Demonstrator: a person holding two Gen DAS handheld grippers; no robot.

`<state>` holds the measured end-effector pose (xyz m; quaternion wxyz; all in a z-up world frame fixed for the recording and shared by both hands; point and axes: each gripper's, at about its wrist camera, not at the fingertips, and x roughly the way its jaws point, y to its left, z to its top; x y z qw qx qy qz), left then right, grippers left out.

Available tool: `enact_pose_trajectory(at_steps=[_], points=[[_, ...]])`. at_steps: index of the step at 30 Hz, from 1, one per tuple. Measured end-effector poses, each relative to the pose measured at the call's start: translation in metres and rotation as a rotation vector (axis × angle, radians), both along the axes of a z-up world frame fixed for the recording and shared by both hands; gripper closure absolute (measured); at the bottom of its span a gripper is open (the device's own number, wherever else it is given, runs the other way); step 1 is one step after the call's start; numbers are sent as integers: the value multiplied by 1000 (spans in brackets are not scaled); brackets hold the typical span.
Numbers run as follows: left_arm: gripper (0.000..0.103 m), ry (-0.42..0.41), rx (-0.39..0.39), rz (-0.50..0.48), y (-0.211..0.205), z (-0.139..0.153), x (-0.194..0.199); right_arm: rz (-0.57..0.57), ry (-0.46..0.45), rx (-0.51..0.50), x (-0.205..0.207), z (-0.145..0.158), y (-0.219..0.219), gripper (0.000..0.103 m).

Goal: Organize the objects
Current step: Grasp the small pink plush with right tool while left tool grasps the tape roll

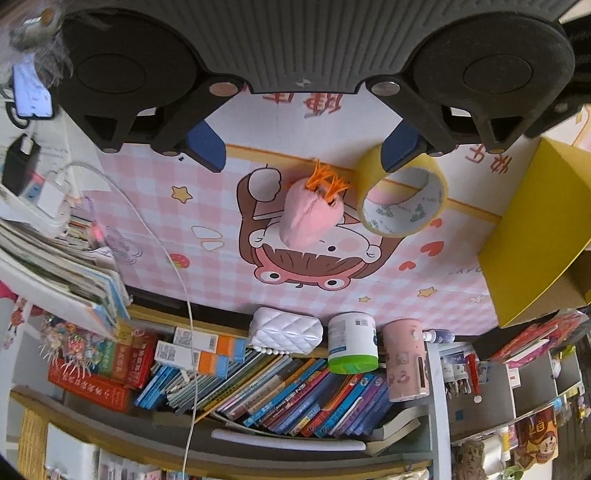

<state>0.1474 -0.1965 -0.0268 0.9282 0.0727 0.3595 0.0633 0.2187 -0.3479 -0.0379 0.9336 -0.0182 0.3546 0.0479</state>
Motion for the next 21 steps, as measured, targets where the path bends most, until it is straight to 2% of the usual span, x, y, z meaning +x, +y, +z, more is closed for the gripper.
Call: enact_pose_trajectory(at_steps=[6,9,16,20,21], points=[[7,-15,6,7,-8,1,6,-10,-6,135,38,-3,-17,21],[7,-27,14,6,-11,2,10,-11,16,160,59,-8,-19,22],[7,-23,29,20,-14,3,21,-27,190,255,107,-34,-23,26],[7,-18,33,27,-15,3,26,-37,261,276,125,-48,-25,34],[7,-18,34,26,-15,3,28,-29,245,272,126,-48,-24,41]])
